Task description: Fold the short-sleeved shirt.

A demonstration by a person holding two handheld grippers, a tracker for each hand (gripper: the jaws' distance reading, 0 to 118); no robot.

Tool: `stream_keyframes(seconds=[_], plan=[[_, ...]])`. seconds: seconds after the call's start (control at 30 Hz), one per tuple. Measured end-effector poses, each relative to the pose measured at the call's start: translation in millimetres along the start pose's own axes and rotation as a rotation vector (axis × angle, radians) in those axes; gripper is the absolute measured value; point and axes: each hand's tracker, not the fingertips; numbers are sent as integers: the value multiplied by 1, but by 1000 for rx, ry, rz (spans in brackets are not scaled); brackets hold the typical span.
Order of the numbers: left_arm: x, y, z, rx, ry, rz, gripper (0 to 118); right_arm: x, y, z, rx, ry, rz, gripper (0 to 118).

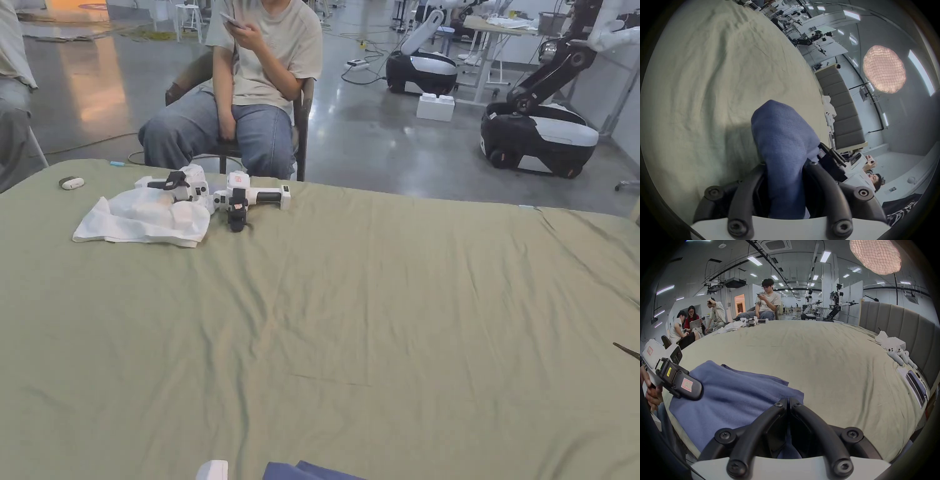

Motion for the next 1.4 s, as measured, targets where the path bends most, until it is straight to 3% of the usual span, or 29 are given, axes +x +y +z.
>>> stream_keyframes(seconds=[0.3, 0.6, 0.97, 1.3, 1.33, 1.4], plan=[[13, -6, 23, 38, -80, 12, 20, 3, 15, 4, -10, 30, 11, 1], [14, 44, 131, 78, -69, 18, 20, 36, 118, 24, 174, -19, 10, 1], [1, 104, 297, 193, 203, 28, 20, 75, 221, 29, 335, -109, 19, 1], [-17, 113, 363, 196, 552, 108, 20, 70, 220, 24, 310, -107, 18, 1], [-18, 112, 363, 183, 575, 110, 21, 69, 218, 22, 300, -103, 16, 1], [-22, 112, 361, 157, 639, 99, 35, 68, 214, 18, 285, -99, 18, 1]])
